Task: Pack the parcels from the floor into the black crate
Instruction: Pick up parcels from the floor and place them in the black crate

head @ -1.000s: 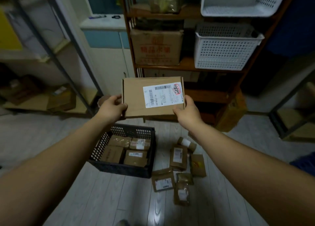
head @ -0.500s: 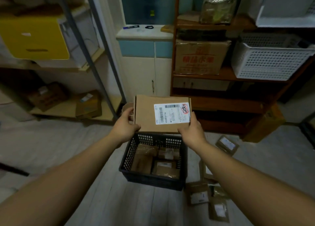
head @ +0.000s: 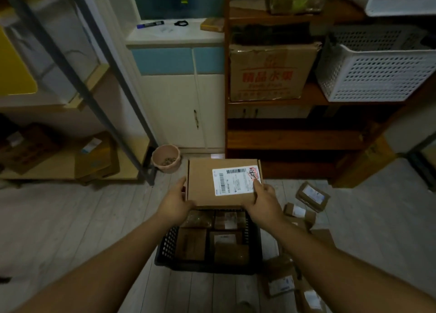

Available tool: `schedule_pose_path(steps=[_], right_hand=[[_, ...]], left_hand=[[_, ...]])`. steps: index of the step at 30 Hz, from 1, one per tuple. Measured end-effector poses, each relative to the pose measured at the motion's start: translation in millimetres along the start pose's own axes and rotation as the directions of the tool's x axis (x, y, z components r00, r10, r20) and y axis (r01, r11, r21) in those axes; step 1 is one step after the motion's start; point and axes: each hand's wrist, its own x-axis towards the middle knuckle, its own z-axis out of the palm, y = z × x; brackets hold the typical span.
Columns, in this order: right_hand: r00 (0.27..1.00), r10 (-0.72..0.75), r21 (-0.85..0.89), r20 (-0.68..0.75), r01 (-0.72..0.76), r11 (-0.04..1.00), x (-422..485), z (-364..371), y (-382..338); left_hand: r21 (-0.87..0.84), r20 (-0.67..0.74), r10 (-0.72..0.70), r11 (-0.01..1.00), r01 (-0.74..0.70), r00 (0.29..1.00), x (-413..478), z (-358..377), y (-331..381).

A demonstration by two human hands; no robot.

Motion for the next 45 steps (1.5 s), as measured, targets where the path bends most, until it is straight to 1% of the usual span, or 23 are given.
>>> schedule_pose_path(steps=[5,7,10,12,17,20,22,25,27,31,34,37,39,42,43,44,45], right_hand=[[0.998,0.066,-0.04,0.017,-0.065,0.997,51,44,45],[0.995,0.093,-0.039,0.028,-0.092,0.995,71,69,67],[0.99,0.129,-0.077,0.054,-0.124,0.989,101,112,101],[0.983,0.174,-0.046,0.065,-0.171,0.984,118,146,125],[0.962,0.235,-0.172,0.14,-0.211,0.962,145,236,191],[0.949,0.276,-0.169,0.149,-0.25,0.953,164,284,227],[0.944,0.292,-0.171,0.15,-0.267,0.949,177,311,251],[0.933,0.322,-0.199,0.158,-0.289,0.936,201,341,286],[0.925,0.344,-0.209,0.159,-0.309,0.928,218,356,307],[0.92,0.359,-0.284,0.158,-0.305,0.909,248,378,343],[0.916,0.378,-0.298,0.137,-0.326,0.897,261,391,361],[0.903,0.402,-0.322,0.148,-0.341,0.883,271,400,371],[0.889,0.427,-0.329,0.167,-0.358,0.874,276,403,374],[0.863,0.465,-0.307,0.198,-0.396,0.865,280,403,372],[0.866,0.456,-0.295,0.206,-0.39,0.872,279,399,370],[0.875,0.436,-0.282,0.21,-0.373,0.884,277,394,365],[0.885,0.416,-0.267,0.208,-0.358,0.895,273,386,358]], left_hand=[[0.1,0.038,-0.028,0.995,0.024,0.999,62,43,-48],[0.142,0.065,-0.006,0.99,-0.004,0.998,86,63,-76],[0.188,0.103,-0.031,0.982,0.011,0.994,122,96,-132],[0.206,0.122,-0.045,0.978,0.019,0.991,145,118,-175],[0.237,0.181,-0.139,0.967,0.094,0.974,181,176,-277],[0.322,0.247,-0.167,0.943,0.082,0.954,204,211,-331],[0.343,0.303,-0.195,0.936,0.084,0.933,220,235,-361],[0.345,0.362,-0.175,0.938,0.043,0.915,246,269,-395],[0.339,0.396,-0.163,0.941,0.021,0.904,262,288,-414],[0.349,0.448,-0.163,0.937,-0.004,0.879,283,321,-443],[0.363,0.484,-0.174,0.932,-0.016,0.858,295,340,-455],[0.372,0.497,-0.178,0.928,-0.023,0.849,305,355,-462],[0.384,0.524,-0.187,0.923,-0.035,0.831,306,360,-462],[0.345,0.622,-0.204,0.938,-0.03,0.756,308,357,-461],[0.34,0.636,-0.207,0.94,-0.03,0.744,306,351,-457],[0.33,0.639,-0.193,0.943,-0.039,0.744,305,342,-450],[0.299,0.621,-0.182,0.954,-0.016,0.763,300,332,-441]])
